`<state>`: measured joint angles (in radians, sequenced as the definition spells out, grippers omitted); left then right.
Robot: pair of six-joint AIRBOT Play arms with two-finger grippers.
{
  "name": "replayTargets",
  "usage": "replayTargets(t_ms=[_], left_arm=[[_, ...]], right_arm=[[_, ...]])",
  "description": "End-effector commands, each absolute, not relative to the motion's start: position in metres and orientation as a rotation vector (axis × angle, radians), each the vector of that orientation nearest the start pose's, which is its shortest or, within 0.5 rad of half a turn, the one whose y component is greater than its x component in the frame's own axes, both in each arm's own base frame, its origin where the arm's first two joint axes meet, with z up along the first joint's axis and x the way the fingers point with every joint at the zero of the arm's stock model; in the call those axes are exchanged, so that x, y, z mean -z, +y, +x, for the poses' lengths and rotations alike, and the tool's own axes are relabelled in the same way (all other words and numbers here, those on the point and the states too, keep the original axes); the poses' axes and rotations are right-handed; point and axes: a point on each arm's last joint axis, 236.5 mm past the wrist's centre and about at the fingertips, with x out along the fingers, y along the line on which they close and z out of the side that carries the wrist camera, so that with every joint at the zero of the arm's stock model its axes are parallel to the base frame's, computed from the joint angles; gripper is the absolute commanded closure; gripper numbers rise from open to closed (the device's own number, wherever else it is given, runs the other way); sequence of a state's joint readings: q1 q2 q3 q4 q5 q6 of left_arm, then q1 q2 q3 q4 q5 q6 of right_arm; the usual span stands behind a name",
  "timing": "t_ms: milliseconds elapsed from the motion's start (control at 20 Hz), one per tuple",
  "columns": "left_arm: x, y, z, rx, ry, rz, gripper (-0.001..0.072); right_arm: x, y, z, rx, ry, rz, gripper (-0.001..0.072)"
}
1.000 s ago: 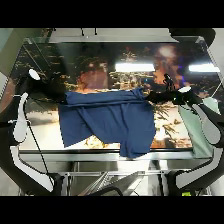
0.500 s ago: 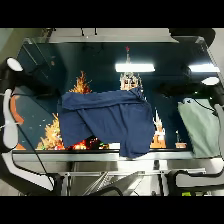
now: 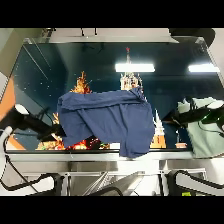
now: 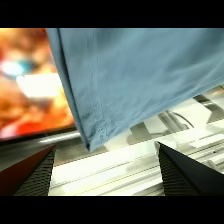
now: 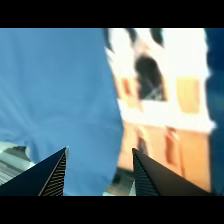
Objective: Fold the shirts.
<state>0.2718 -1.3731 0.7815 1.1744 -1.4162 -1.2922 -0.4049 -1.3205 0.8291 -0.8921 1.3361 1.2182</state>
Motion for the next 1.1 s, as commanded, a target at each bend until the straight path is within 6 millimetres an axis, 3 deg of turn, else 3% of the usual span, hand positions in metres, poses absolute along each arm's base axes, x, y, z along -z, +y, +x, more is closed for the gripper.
replayTargets(t_ms=[0,150,200,300,350,450,600,800,850,900,1050], left_arm=[[0.127,-0.052,0.196,0.242,1.824,-0.523,0.0006],[0.129,-0.067,0.228,0.283,1.683,-0.541,0.0036],[0.127,-0.068,0.237,0.292,1.649,-0.546,0.0228],[0.120,-0.070,0.250,0.307,1.609,-0.550,0.0503],[0.117,-0.069,0.254,0.319,1.602,-0.539,0.0677],[0.110,-0.065,0.260,0.329,1.599,-0.516,0.0689],[0.103,-0.060,0.262,0.329,1.598,-0.535,0.0690],[0.107,-0.046,0.255,0.287,1.608,-0.599,0.0690],[0.108,-0.042,0.253,0.274,1.608,-0.617,0.0690],[0.107,-0.040,0.252,0.272,1.611,-0.629,0.0690],[0.090,-0.034,0.254,0.286,1.588,-0.641,0.0690]], right_arm=[[0.078,0.034,0.269,-0.264,1.523,0.783,0.0241],[0.086,0.043,0.263,-0.302,1.519,0.762,0.0242],[0.090,0.046,0.260,-0.304,1.528,0.761,0.0241],[0.100,0.054,0.256,-0.305,1.542,0.744,0.0241],[0.104,0.061,0.257,-0.325,1.537,0.725,0.0241],[0.111,0.076,0.263,-0.355,1.531,0.689,0.0242],[0.123,0.080,0.281,-0.328,1.483,0.680,0.0242],[0.123,0.104,0.282,-0.429,1.479,0.760,0.0280],[0.122,0.110,0.282,-0.460,1.475,0.770,0.0449],[0.117,0.117,0.285,-0.501,1.454,0.786,0.0703],[0.084,0.132,0.304,-0.618,1.341,0.839,0.0696]])
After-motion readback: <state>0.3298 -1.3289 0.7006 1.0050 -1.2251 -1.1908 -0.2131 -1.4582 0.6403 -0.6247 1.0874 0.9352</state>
